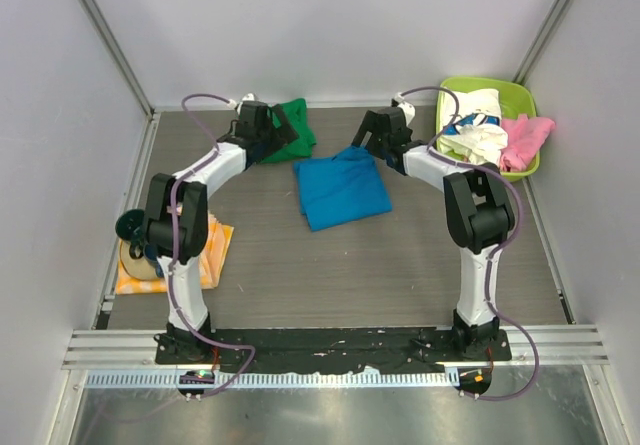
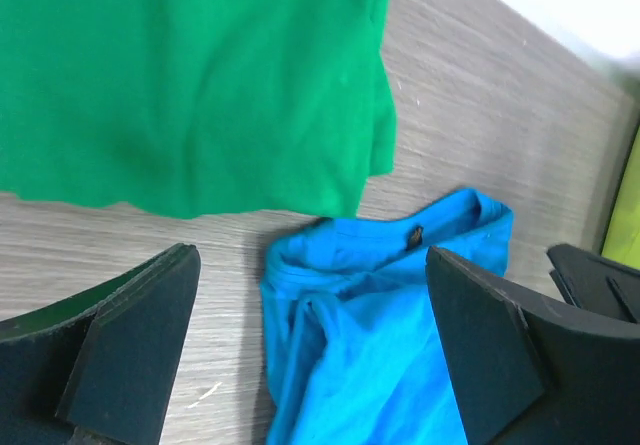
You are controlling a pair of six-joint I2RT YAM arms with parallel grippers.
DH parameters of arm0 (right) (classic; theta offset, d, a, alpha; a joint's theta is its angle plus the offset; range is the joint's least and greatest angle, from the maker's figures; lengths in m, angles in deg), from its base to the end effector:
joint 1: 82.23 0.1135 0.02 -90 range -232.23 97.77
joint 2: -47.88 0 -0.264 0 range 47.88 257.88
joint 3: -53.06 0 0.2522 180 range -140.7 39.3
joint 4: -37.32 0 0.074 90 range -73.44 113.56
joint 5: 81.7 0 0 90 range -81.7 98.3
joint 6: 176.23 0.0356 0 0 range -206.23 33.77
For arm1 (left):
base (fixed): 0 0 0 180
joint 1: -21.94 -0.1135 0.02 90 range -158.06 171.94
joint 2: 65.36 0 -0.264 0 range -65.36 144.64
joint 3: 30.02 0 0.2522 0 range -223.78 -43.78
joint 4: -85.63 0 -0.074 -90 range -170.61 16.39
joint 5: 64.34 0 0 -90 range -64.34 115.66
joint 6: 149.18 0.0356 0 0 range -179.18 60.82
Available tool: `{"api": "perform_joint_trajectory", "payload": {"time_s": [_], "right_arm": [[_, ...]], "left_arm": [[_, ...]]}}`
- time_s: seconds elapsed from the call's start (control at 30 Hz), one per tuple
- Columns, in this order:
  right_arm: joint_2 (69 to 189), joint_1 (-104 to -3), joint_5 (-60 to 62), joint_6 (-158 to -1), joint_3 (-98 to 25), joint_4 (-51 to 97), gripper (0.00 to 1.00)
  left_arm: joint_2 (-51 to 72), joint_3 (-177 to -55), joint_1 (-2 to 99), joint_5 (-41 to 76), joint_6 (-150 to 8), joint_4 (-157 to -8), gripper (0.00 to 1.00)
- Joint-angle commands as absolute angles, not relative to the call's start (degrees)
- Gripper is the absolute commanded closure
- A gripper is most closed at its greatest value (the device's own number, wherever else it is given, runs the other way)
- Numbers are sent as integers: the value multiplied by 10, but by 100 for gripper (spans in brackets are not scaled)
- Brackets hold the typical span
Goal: Fold and stack the t-shirts
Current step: Fold the tshirt
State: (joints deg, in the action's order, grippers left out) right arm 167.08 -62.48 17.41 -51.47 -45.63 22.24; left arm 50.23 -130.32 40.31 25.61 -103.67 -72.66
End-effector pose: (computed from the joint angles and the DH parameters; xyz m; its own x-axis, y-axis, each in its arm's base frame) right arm 0.4478 0.1548 0.1921 -0.5711 0.3931 -0.7206 0.1377 0.9113 0.3879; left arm 0.4411 -0.1465 0.2191 -0.6288 -0.5296 -0.5694 -0.1750 0.8098 -0.5600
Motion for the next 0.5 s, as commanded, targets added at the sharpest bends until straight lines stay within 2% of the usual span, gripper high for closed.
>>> {"api": "perform_joint_trajectory", "payload": {"time_s": [0.0,0.1,0.3,0.47], "right_arm": [[1573,-621,218,-544,-404,338,4],[1506,-614,222,-555,-332,340,3],[1439,-598,132,-542,-283,296,2],[1446,-598,92,-531,-279,289,2]], "left_arm": [[405,-1272,402,314,-1039,-753,0],[330,-1170,424,311,-1044,-777,0],[259,-1073,486,258,-1077,-802,0],[290,-1042,511,173,-1115,-894,0]]}}
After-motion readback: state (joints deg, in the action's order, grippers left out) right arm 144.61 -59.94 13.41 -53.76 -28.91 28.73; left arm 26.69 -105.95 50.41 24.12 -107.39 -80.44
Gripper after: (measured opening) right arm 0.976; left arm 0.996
